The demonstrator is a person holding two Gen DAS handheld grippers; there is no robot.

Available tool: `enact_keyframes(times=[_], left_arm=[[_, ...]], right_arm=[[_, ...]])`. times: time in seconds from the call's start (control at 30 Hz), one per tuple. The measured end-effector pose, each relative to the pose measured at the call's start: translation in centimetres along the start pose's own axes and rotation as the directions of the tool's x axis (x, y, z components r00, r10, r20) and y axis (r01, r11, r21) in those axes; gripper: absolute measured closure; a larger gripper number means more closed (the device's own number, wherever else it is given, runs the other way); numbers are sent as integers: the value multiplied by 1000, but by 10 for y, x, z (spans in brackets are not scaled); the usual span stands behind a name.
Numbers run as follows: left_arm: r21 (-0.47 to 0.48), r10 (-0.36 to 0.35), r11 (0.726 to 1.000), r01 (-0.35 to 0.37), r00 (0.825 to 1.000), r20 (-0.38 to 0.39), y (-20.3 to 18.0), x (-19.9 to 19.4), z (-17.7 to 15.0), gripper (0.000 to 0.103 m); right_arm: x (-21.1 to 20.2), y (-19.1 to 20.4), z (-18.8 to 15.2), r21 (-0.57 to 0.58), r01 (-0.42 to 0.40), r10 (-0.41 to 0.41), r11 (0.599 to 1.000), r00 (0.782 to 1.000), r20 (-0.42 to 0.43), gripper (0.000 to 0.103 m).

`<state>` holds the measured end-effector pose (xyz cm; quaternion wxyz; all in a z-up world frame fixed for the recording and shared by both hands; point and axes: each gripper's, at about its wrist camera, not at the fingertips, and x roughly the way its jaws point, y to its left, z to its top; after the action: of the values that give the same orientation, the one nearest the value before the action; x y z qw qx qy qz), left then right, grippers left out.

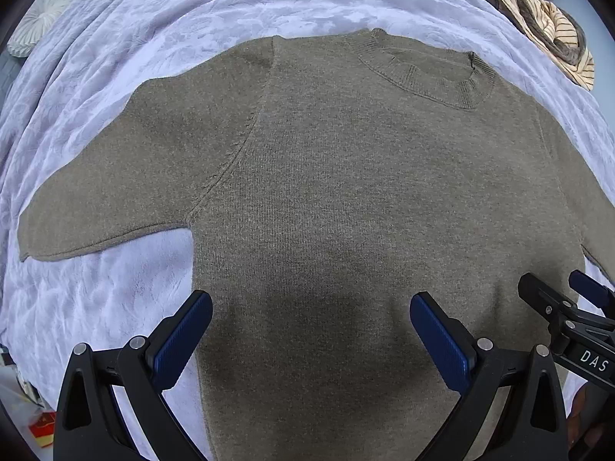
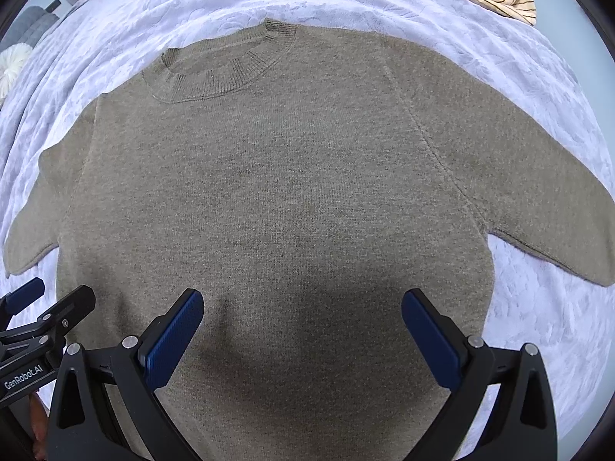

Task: Fold small clothes
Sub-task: 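Grasp the sweater side edge with the left gripper and lift it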

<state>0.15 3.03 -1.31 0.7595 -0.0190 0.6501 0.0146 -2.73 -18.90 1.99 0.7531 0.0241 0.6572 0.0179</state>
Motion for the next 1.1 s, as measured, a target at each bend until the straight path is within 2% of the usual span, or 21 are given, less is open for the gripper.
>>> enact_keyframes(times=[0.53,0.87,1.0,1.1], left_arm=[[-55,-50,997,51,999,22,28,-1,0,0],[-158,-87,983,89,996,19,74,5,-4,0],[-206,-111,972,117,993,38,105,6,-8,0],[-254,-139,955,153,988,73,142,7,-11,0]], right_arm=[[-3,9,-4,6,-11,11,1000,1000,-7,0],[-23,57,-3,-33,-133,136,990,987,83,0],[-26,88,-2,-79,-194,201,978,976,86,0],[-28,107,-6,-118,-225,233,967,970,63,0]])
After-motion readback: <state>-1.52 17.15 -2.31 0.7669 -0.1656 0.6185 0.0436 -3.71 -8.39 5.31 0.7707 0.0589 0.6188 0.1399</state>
